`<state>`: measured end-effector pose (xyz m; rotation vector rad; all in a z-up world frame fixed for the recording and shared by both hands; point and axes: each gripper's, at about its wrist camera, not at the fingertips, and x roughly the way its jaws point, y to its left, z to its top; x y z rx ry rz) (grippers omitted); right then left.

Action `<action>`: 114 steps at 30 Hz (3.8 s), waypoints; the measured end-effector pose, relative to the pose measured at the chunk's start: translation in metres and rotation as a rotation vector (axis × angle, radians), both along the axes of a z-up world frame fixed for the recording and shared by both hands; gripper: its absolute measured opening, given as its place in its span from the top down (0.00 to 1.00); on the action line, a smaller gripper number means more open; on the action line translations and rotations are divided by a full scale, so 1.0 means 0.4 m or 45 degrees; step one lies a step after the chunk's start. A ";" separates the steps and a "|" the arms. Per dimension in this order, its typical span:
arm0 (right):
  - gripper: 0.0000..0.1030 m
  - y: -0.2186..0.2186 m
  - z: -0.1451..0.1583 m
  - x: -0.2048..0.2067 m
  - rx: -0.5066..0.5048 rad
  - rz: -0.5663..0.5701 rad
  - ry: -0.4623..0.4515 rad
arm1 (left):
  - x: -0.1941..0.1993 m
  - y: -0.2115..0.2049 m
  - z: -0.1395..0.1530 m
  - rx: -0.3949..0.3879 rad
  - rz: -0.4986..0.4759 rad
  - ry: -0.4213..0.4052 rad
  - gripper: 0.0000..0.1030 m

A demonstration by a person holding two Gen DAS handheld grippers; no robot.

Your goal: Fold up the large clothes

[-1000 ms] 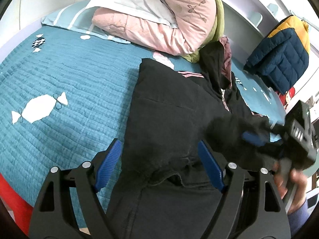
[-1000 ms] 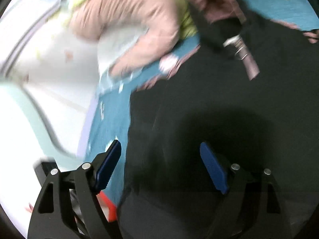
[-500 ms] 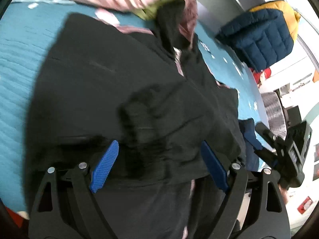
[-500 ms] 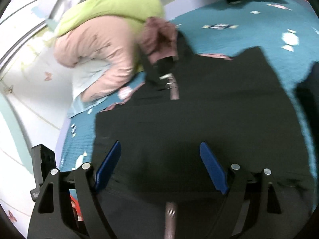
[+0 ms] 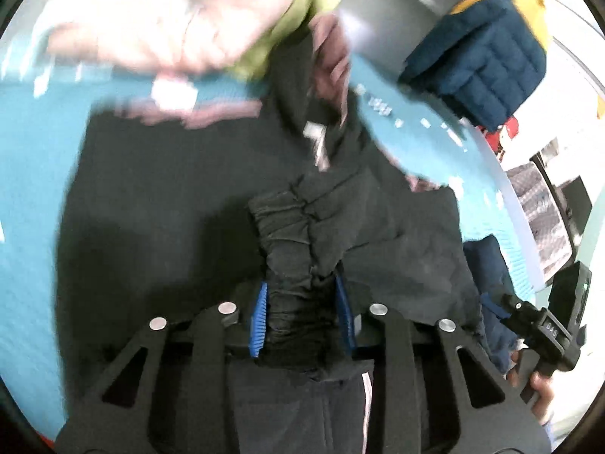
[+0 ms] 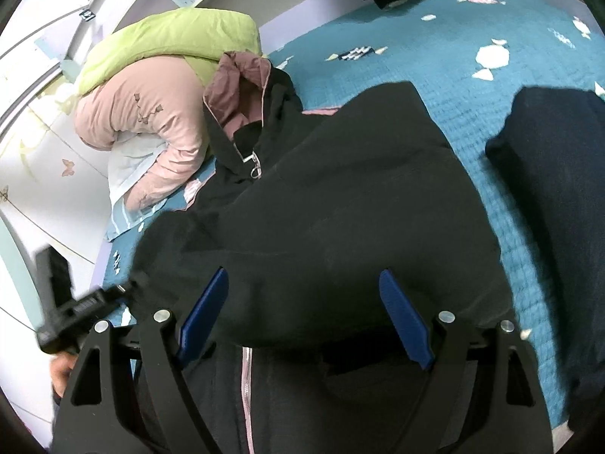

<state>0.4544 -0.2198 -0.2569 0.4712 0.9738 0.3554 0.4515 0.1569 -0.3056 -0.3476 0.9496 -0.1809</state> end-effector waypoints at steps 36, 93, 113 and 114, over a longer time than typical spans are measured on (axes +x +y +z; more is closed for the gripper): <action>0.18 0.400 0.075 0.522 -0.224 0.194 -0.046 | 0.044 0.231 -0.096 0.048 0.219 -0.088 0.17; 0.45 0.116 0.069 0.178 0.128 -0.140 -0.105 | 0.339 -0.089 -0.014 0.504 -0.127 0.013 0.75; 0.39 0.396 0.064 0.531 0.441 0.088 0.289 | 0.025 -0.033 -0.056 0.350 -0.235 -0.224 0.95; 0.39 0.404 0.048 0.548 0.490 0.072 0.320 | 0.023 -0.034 -0.056 0.362 -0.242 -0.232 0.95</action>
